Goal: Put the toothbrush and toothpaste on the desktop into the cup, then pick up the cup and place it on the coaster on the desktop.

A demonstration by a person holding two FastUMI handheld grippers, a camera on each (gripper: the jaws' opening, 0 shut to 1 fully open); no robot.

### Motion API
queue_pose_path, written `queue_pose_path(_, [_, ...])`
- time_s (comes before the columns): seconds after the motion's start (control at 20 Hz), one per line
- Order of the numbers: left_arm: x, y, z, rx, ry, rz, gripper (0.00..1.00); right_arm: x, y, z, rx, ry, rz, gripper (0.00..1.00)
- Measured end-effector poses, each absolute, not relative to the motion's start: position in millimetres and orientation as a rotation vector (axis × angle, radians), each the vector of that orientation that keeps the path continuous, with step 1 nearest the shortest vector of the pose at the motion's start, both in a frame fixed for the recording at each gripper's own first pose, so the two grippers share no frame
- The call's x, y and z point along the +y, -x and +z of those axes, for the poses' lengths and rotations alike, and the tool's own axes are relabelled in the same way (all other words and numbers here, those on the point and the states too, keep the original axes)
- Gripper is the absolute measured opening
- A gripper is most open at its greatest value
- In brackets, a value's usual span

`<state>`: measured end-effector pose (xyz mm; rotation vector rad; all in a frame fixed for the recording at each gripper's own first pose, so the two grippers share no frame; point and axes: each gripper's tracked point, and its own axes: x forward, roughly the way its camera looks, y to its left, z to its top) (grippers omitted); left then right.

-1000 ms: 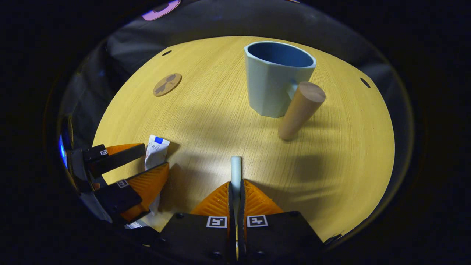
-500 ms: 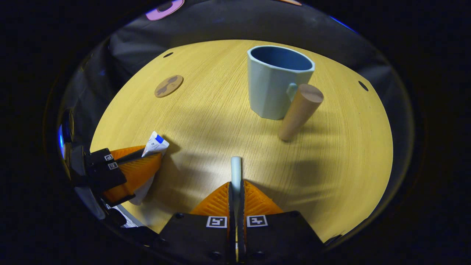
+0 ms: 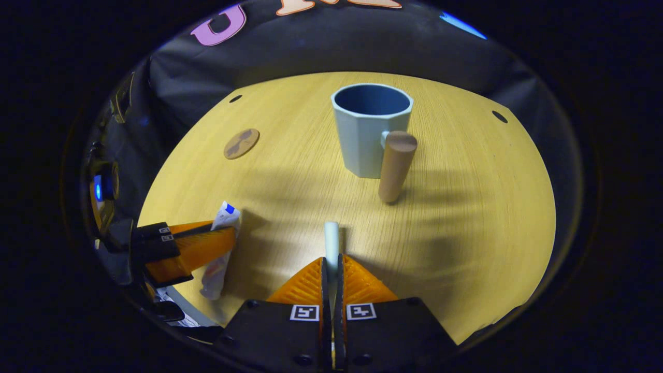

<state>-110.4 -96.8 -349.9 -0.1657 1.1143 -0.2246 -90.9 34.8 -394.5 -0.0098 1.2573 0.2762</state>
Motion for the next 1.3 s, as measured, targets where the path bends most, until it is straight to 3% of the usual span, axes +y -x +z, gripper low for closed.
queue_pose_path(0.35, [-109,79,-298,0.992,0.185,-0.273,0.0,32,33,-320,0.973,-0.087,0.271,0.05])
queue_pose_path(0.8, [-124,45,-244,0.844,0.203,-0.29,0.0,38,-48,-247,0.726,-0.173,0.293,0.05])
queue_pose_path(1.3, [-118,53,-209,0.788,0.2,-0.232,0.0,42,-147,-229,0.489,-0.255,0.284,0.05])
